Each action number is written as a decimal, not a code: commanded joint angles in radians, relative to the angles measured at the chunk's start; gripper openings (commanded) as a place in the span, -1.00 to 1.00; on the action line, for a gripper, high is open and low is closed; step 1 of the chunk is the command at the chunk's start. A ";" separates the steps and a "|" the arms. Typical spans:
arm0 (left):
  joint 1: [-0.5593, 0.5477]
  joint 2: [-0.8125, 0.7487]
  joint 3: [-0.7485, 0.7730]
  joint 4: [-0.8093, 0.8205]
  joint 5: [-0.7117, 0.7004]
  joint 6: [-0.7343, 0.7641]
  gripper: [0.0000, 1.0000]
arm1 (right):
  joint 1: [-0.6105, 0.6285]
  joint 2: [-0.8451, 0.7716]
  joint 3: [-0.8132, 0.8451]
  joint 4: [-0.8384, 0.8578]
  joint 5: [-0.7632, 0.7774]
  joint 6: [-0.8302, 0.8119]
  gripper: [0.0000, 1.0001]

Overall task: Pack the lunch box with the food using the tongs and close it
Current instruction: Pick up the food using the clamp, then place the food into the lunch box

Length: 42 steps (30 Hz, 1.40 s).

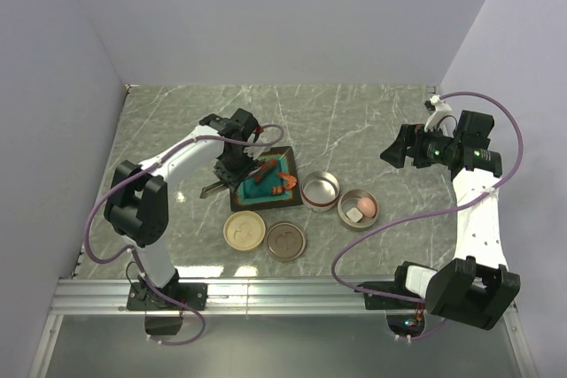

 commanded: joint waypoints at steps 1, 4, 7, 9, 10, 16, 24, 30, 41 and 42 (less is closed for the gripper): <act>0.001 -0.020 0.032 0.008 -0.013 0.006 -0.33 | -0.006 -0.014 0.012 0.013 -0.010 -0.010 0.99; 0.005 -0.042 0.061 0.011 0.007 0.013 -0.60 | -0.006 -0.011 0.016 0.013 -0.013 -0.010 1.00; 0.004 -0.076 0.103 0.018 0.053 0.032 -0.79 | -0.006 -0.012 0.024 0.013 -0.018 -0.005 0.99; 0.002 -0.088 0.153 0.011 0.108 0.041 -0.86 | -0.006 -0.011 0.027 0.016 -0.026 -0.001 0.99; -0.001 -0.094 0.169 0.015 0.127 0.039 -0.88 | -0.006 -0.011 0.027 0.016 -0.032 0.001 1.00; -0.053 -0.103 0.238 0.043 0.262 0.055 -0.92 | -0.006 -0.003 0.040 0.018 -0.046 0.012 0.99; -0.136 -0.051 0.241 0.066 0.338 0.052 -0.94 | -0.006 0.000 0.066 0.016 -0.049 0.029 0.99; -0.188 -0.027 0.204 0.080 0.326 0.050 -0.92 | -0.008 0.001 0.078 0.021 -0.050 0.039 0.99; -0.200 0.035 0.209 0.092 0.283 0.038 -0.63 | -0.006 0.004 0.086 0.013 -0.046 0.033 1.00; -0.200 0.036 0.207 0.092 0.280 0.039 -0.58 | -0.006 0.007 0.087 0.010 -0.046 0.027 0.99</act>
